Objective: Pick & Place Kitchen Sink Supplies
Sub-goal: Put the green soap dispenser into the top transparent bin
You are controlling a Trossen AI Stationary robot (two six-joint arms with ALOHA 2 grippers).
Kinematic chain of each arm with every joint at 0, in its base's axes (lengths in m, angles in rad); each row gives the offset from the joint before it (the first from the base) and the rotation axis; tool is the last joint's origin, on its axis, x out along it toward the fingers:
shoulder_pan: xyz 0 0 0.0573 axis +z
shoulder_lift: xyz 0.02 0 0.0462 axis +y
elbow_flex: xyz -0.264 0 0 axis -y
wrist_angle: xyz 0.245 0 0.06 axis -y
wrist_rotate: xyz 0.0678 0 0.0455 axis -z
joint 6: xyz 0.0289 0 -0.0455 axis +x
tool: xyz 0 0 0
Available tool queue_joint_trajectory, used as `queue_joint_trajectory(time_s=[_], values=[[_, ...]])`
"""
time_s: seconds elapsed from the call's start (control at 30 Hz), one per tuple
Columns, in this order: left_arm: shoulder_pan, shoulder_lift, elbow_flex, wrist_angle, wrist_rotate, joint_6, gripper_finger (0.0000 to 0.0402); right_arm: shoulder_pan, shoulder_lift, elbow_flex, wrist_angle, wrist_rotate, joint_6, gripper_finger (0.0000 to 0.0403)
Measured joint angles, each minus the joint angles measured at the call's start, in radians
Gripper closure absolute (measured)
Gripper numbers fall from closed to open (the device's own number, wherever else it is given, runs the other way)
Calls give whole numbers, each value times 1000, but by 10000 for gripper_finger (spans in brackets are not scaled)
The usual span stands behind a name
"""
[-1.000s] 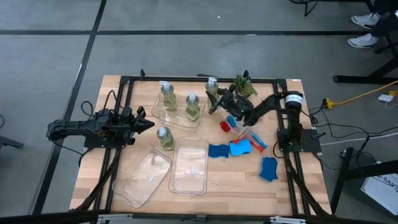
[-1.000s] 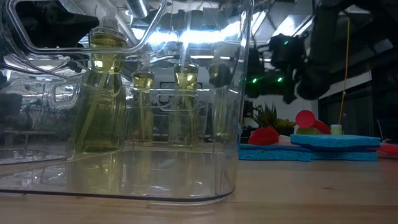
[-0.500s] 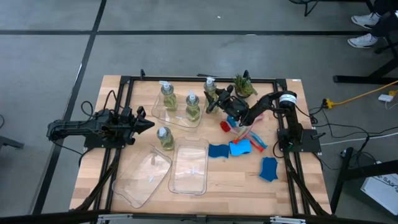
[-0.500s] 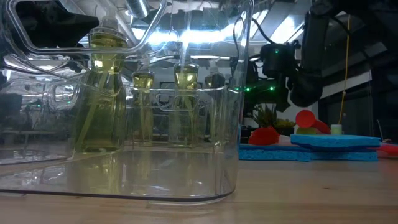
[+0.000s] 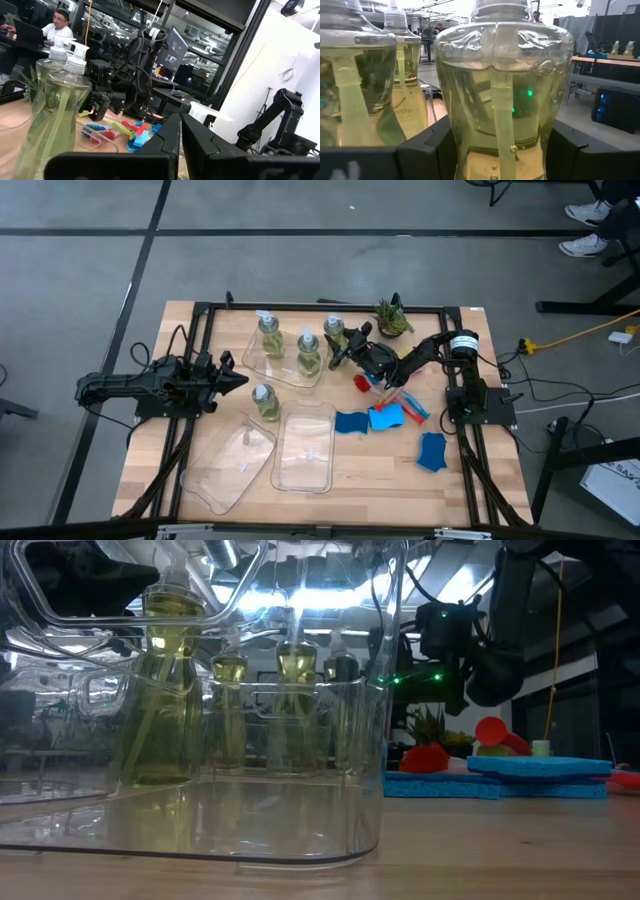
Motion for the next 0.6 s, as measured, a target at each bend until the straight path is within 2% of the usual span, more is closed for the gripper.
queue_joint_trajectory(time_s=[0.2,0.4,0.6], values=[[0,0,0,0,0,0,391,33,0,-1,-7,68,-18,190],[0,0,0,0,0,0,391,54,-8,-6,-37,108,-43,146],[0,0,0,0,0,0,391,78,-53,-6,-125,289,-84,93]])
